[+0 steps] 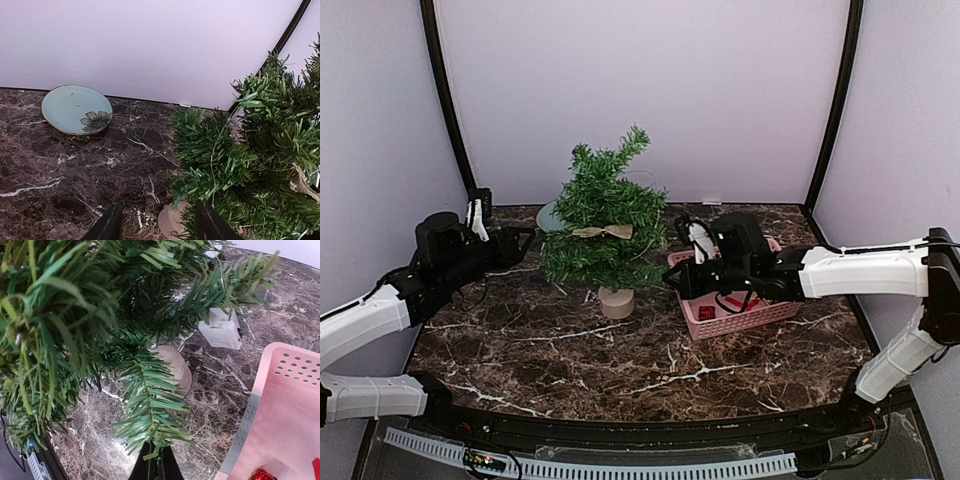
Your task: Decorate the small christmas tree
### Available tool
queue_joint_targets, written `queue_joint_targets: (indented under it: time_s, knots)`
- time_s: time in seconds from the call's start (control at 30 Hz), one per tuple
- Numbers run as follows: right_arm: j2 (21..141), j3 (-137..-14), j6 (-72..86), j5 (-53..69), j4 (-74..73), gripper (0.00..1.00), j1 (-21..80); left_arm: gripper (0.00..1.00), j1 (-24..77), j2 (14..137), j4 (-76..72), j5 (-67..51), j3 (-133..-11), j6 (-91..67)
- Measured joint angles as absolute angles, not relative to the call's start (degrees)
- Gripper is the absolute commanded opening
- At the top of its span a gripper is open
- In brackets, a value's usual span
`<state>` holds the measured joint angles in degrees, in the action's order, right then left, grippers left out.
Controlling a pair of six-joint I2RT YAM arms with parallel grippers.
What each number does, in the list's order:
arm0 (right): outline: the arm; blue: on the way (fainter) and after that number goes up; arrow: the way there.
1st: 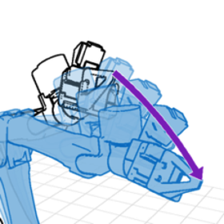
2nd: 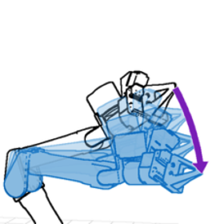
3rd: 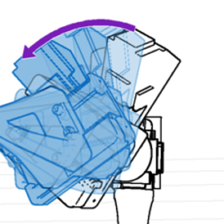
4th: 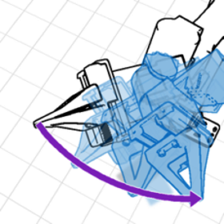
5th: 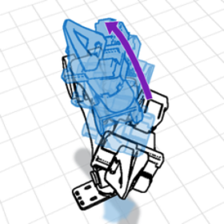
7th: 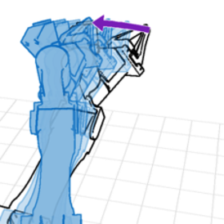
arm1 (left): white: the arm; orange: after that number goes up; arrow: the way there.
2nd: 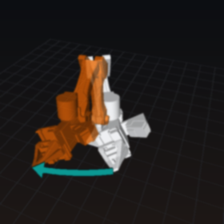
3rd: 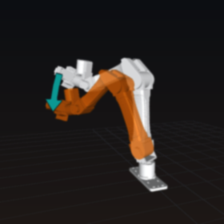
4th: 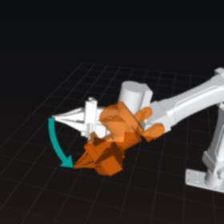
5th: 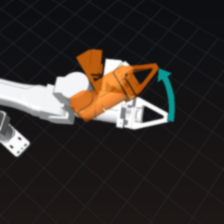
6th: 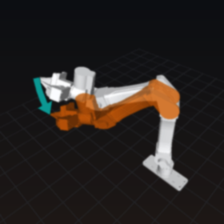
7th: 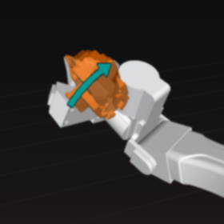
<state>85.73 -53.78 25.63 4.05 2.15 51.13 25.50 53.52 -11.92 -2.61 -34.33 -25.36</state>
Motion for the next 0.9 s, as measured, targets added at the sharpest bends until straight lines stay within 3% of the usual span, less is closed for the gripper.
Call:
queue_joint_targets:
  time_s: [0.67,0.9]
  knots:
    - [95.64,-62.52,16.21,5.87,3.86,0.01,44.23,0.51,25.5,54.0,-14.13,-3.18,-31.68,-26.24]
    - [98.1,-64.82,13.91,7.09,5.06,0.11,42.74,0.51,25.5,54.11,-14.9,-3.2,-31.07,-26.39]
